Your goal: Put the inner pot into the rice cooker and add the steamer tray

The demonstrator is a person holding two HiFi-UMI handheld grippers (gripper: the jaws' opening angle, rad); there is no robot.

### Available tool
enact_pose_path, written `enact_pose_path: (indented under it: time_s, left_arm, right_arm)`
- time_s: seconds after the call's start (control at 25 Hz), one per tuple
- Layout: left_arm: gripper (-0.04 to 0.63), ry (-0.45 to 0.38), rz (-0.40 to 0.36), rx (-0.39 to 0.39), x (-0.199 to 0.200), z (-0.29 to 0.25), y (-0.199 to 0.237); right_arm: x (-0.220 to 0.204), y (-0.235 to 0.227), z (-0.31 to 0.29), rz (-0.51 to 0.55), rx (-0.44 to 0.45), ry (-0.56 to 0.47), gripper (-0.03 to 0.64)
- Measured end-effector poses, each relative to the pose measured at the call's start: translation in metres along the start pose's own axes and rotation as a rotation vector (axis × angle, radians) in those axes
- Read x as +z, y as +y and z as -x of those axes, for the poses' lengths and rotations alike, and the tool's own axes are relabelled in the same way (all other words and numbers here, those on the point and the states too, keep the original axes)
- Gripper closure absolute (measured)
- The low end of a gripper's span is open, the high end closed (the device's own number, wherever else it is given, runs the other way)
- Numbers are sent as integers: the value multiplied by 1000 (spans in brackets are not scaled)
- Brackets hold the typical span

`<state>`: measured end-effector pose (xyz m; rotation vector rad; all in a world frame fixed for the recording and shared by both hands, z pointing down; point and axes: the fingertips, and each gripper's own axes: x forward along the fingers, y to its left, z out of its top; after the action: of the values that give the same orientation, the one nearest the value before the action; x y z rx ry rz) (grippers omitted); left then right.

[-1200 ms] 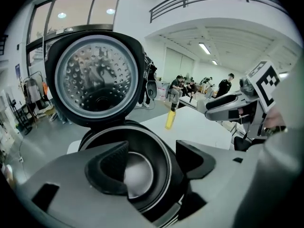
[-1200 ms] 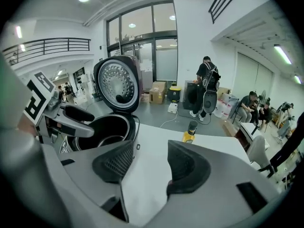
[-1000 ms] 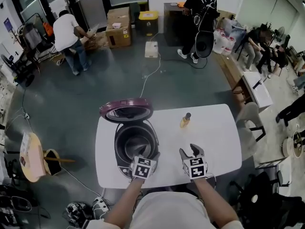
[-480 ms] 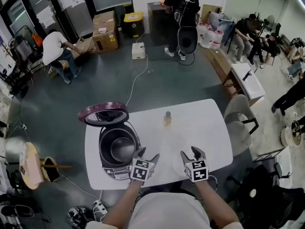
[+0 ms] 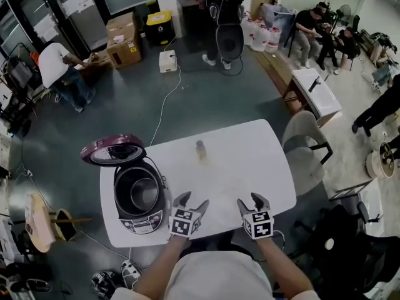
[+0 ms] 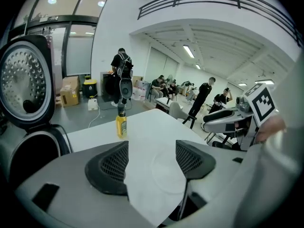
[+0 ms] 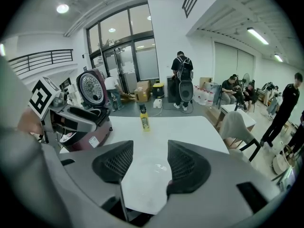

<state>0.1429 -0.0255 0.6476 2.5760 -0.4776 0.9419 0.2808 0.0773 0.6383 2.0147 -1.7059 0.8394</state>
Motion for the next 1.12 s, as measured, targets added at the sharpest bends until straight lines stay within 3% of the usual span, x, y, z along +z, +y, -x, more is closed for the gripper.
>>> enact_pose_path:
  time_s: [0.44,1.12]
  left_arm:
    - [272,48,9,-22,-27,-42,-32]
    - [267,174,15,-48,-101,-104,-43]
  right_arm:
    - [-47,-43,-1,-15,-7,65,377]
    - [-124,-61,-43,0,36,214,379]
